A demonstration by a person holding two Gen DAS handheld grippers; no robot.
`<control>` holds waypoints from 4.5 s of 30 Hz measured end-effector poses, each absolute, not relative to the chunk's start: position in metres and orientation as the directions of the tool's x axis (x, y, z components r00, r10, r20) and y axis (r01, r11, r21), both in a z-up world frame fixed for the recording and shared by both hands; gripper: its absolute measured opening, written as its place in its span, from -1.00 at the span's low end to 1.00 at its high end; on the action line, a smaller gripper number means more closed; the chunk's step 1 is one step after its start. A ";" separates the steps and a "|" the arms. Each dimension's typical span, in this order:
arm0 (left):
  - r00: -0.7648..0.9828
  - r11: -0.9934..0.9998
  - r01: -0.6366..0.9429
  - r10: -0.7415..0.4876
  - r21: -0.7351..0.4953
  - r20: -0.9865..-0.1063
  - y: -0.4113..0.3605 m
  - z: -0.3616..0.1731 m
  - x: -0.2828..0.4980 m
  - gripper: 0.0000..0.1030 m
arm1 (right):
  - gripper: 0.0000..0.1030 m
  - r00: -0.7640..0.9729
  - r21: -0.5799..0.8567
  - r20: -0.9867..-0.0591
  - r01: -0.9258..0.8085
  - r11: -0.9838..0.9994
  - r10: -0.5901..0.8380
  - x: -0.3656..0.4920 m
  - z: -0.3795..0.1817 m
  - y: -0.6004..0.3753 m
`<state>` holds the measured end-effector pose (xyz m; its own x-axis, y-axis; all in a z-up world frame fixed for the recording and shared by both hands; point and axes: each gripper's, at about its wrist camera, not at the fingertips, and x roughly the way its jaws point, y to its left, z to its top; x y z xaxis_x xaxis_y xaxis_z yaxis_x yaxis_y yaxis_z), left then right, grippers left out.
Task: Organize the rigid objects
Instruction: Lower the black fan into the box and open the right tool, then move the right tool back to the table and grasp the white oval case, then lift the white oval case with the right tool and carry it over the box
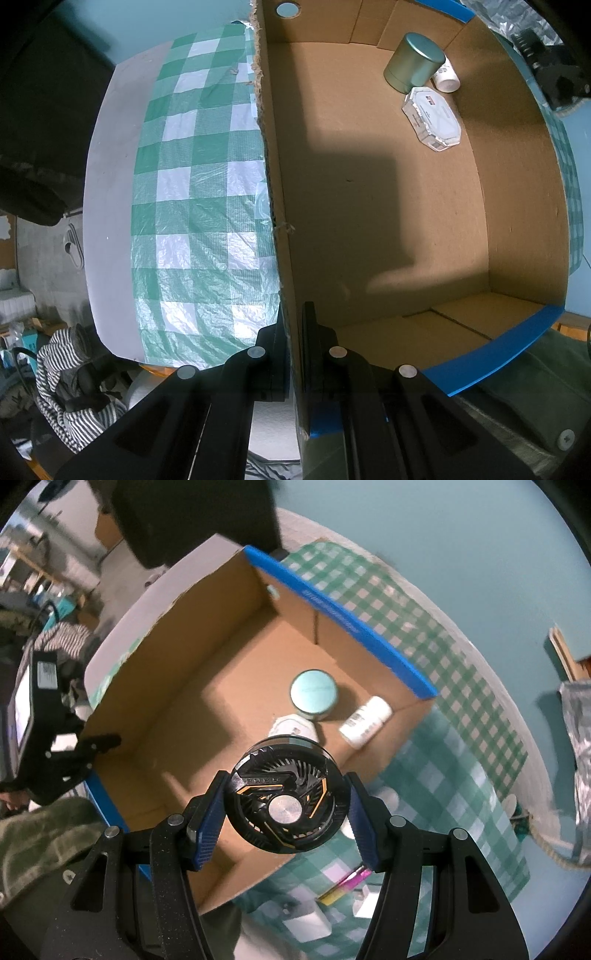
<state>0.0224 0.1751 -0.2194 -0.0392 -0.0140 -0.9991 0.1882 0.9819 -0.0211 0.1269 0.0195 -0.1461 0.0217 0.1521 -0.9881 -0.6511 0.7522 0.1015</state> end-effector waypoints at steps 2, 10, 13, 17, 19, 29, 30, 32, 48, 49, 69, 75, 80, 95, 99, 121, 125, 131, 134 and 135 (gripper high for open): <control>-0.039 0.982 0.189 -0.013 -0.021 -0.999 0.175 -0.219 0.023 -0.91 | 0.20 0.010 0.102 -0.989 -0.672 0.733 0.147 0.125 -0.152 0.026; -0.039 0.982 0.189 -0.013 -0.020 -0.999 0.175 -0.220 0.023 -0.91 | 0.20 -0.031 0.071 -0.997 -0.751 0.656 0.072 0.108 -0.183 0.047; -0.042 0.982 0.189 -0.012 -0.020 -0.999 0.175 -0.219 0.023 -0.91 | 0.20 -0.047 0.069 -0.998 -0.786 0.614 0.052 0.098 -0.192 0.053; -0.044 0.982 0.186 -0.013 -0.021 -0.999 0.175 -0.219 0.024 -0.91 | 0.20 -0.056 0.059 -0.998 -0.814 0.578 0.022 0.089 -0.203 0.057; -0.046 0.982 0.186 -0.011 -0.019 -0.999 0.174 -0.219 0.024 -0.91 | 0.20 -0.064 0.057 -0.998 -0.822 0.566 0.008 0.086 -0.208 0.059; -0.046 0.983 0.182 -0.010 -0.018 -0.999 0.172 -0.217 0.021 -0.91 | 0.20 -0.081 0.051 -0.996 -0.832 0.553 -0.030 0.082 -0.223 0.055; -0.046 0.983 0.183 -0.010 -0.018 -0.999 0.173 -0.218 0.021 -0.91 | 0.20 -0.080 0.049 -0.996 -0.829 0.556 -0.031 0.081 -0.224 0.054; -0.046 0.983 0.182 -0.010 -0.018 -0.999 0.173 -0.218 0.021 -0.91 | 0.20 -0.074 0.043 -0.997 -0.824 0.565 -0.033 0.082 -0.225 0.052; -0.042 0.982 0.186 -0.008 -0.015 -0.999 0.173 -0.217 0.020 -0.91 | 0.22 -0.052 0.102 -0.994 -0.714 0.693 0.093 0.097 -0.183 0.020; -0.042 0.982 0.187 -0.007 -0.015 -0.999 0.173 -0.217 0.020 -0.91 | 0.22 -0.049 0.109 -0.993 -0.702 0.704 0.105 0.098 -0.179 0.017; -0.041 0.980 0.197 -0.003 -0.012 -0.999 0.174 -0.219 0.021 -0.90 | 0.23 0.030 0.111 -0.988 -0.532 0.840 0.150 0.112 -0.141 -0.039; -0.041 0.980 0.197 -0.003 -0.011 -0.999 0.173 -0.219 0.021 -0.90 | 0.23 0.033 0.122 -0.987 -0.481 0.868 0.157 0.114 -0.140 -0.055; -0.043 0.980 0.199 -0.002 -0.011 -0.999 0.172 -0.219 0.021 -0.90 | 0.29 0.019 0.144 -0.986 -0.387 0.911 0.164 0.120 -0.153 -0.076; -0.043 0.980 0.199 -0.003 -0.012 -0.999 0.171 -0.218 0.021 -0.89 | 0.29 -0.058 0.319 -0.944 0.076 0.945 0.324 0.155 -0.243 -0.136; -0.043 0.980 0.198 -0.005 -0.013 -0.999 0.171 -0.217 0.020 -0.89 | 0.29 -0.068 0.300 -0.949 0.107 0.948 0.308 0.159 -0.256 -0.136; -0.046 0.980 0.196 -0.014 -0.023 -0.999 0.172 -0.218 0.021 -0.89 | -0.28 -0.090 0.083 -0.994 -0.199 0.976 0.066 0.156 -0.267 -0.092; -0.047 0.981 0.194 -0.015 -0.024 -0.999 0.172 -0.219 0.020 -0.89 | -0.28 -0.067 0.082 -0.995 -0.209 0.975 0.069 0.154 -0.266 -0.092; -0.048 0.980 0.195 -0.015 -0.024 -0.999 0.172 -0.220 0.019 -0.89 | -0.27 -0.061 0.088 -0.995 -0.203 0.975 0.077 0.147 -0.275 -0.093; -0.051 0.980 0.196 -0.014 -0.024 -0.999 0.171 -0.220 0.020 -0.89 | -0.28 -0.047 0.078 -0.997 -0.226 0.971 0.069 0.148 -0.275 -0.089; -0.053 0.980 0.198 -0.014 -0.024 -0.999 0.170 -0.220 0.019 -0.88 | -0.29 -0.041 0.082 -0.996 -0.223 0.971 0.074 0.147 -0.275 -0.090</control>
<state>0.0194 0.1705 -0.2195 -0.0526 -0.0135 -0.9985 0.1979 0.9799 -0.0237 0.1475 -0.0897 -0.2748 -0.0415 0.0741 -0.9964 -0.2234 0.9713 0.0816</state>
